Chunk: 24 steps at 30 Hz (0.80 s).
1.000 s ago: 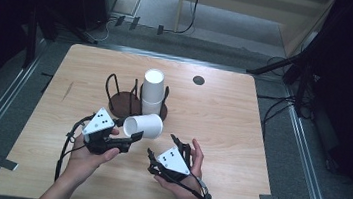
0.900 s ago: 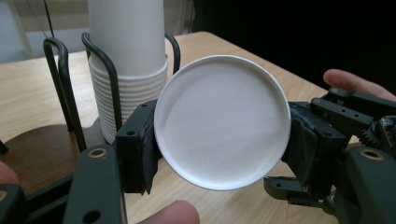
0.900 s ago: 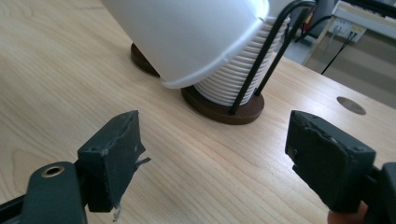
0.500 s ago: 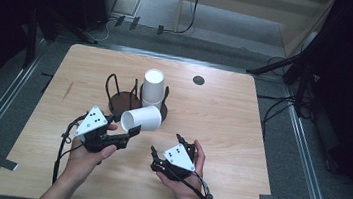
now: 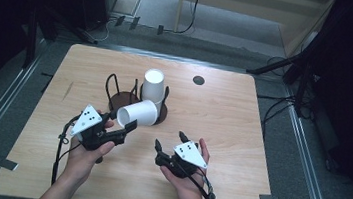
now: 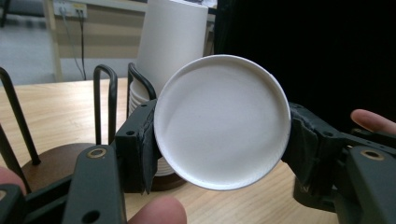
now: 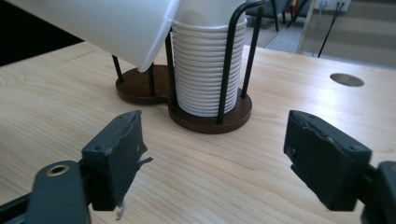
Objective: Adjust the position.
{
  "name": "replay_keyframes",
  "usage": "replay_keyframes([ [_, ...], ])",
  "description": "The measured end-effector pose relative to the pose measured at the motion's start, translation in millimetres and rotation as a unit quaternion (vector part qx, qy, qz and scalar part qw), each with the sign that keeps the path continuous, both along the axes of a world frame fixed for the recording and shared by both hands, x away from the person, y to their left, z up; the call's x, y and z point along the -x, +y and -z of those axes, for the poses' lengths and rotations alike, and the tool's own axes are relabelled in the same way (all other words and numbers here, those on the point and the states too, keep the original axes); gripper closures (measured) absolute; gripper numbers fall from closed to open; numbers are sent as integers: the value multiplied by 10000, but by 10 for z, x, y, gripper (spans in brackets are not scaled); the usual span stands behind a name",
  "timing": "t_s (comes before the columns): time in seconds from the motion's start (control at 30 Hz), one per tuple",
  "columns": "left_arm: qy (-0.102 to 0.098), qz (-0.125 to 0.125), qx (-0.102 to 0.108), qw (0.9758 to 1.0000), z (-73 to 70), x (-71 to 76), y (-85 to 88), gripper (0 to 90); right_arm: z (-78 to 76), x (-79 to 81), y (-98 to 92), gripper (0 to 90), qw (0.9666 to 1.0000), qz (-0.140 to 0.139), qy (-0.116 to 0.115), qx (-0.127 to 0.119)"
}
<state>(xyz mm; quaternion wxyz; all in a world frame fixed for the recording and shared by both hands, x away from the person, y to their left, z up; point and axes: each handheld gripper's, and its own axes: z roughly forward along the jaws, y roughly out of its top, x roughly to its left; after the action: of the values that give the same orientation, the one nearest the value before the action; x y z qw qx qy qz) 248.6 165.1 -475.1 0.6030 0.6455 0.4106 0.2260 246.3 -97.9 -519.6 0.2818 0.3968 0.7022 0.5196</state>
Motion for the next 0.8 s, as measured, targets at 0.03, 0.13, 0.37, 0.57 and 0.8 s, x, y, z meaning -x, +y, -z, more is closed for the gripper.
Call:
replay_keyframes([
  [0.03, -50, -37, 2, 10000, 7, 0, -2, 345, -12, 3, -3, 157, 9999, 34, 74, -88],
  [0.13, -207, -126, 121, 9996, 24, 2, -7, 345, -47, 19, -5, 127, 9991, 50, 215, -374],
  [0.37, -533, -145, 196, 9983, 66, 10, -63, 345, -127, 41, -6, 22, 9949, -88, 616, -795],
  [0.57, -642, -110, 219, 9976, 117, 14, -133, 345, -196, 44, -36, 0, 9888, -29, 853, -1223],
  [0.8, -757, -29, 247, 9968, 188, 23, -231, 347, -255, 82, -58, 0, 9785, -133, 1001, -1799],
])
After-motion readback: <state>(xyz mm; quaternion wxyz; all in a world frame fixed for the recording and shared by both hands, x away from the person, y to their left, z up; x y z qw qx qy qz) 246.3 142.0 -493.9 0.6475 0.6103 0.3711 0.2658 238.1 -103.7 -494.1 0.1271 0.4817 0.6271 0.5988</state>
